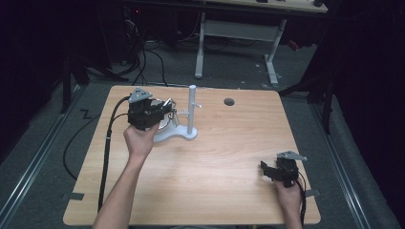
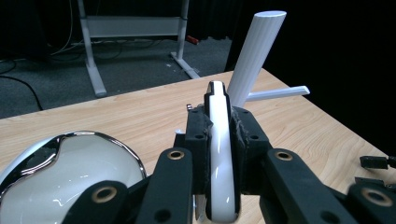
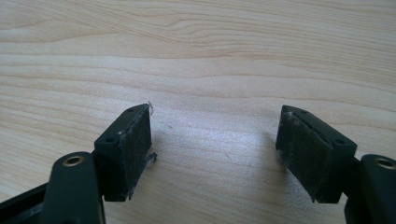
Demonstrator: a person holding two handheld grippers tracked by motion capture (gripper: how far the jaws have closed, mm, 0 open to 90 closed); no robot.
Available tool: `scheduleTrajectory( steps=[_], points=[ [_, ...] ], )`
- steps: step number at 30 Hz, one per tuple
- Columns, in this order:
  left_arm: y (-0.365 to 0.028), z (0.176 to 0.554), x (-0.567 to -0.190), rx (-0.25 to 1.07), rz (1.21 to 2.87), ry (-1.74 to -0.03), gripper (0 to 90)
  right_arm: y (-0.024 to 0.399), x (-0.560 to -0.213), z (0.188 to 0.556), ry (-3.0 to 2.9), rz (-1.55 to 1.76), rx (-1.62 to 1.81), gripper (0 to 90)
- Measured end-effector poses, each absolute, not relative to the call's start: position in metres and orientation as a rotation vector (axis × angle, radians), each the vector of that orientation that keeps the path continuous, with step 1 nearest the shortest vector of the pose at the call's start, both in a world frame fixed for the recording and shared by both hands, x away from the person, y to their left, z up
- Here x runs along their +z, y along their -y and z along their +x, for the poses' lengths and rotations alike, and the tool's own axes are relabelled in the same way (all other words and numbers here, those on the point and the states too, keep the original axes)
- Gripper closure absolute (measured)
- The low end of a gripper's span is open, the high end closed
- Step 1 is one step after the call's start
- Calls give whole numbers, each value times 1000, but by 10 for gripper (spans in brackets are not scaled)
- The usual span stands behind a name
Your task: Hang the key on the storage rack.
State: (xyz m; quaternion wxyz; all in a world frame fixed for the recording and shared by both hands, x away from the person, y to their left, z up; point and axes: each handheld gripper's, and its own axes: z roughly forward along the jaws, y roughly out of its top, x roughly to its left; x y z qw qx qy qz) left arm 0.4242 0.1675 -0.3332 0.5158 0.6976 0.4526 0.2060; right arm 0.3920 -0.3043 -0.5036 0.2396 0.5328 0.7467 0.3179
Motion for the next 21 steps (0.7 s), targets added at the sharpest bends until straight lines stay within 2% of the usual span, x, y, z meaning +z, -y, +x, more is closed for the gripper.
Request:
scheduleTrajectory(
  steps=[21],
  points=[
    [-158,430,-332,469,1657,-1067,783,304,-504,392,-2044,1458,871,269]
  ],
)
